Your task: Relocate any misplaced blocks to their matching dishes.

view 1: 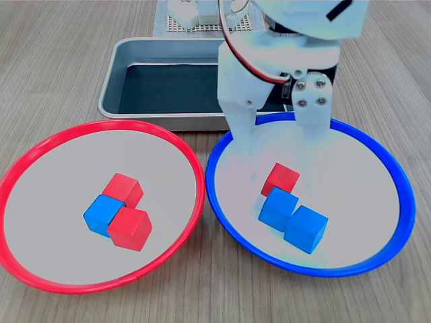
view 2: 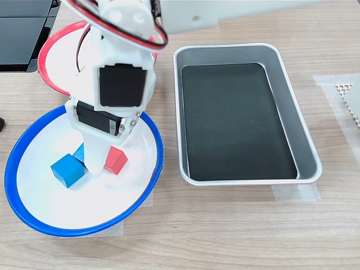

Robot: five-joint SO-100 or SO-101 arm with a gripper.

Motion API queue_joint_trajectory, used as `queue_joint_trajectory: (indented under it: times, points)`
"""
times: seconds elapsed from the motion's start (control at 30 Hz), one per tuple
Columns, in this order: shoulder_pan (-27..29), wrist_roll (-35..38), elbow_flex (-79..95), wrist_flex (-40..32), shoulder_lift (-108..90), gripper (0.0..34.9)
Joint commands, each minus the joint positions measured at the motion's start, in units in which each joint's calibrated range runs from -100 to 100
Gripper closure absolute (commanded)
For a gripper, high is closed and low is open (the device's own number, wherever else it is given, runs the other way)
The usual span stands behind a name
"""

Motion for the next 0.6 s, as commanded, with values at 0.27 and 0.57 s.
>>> queue_joint_trajectory:
  times: [0.27, 0.57]
  points:
    - [-0.17, 0.44, -4.33, 0.56, 2.36, 18.3]
    - [0.02, 1.22, -4.15, 0.23, 3.04, 23.9]
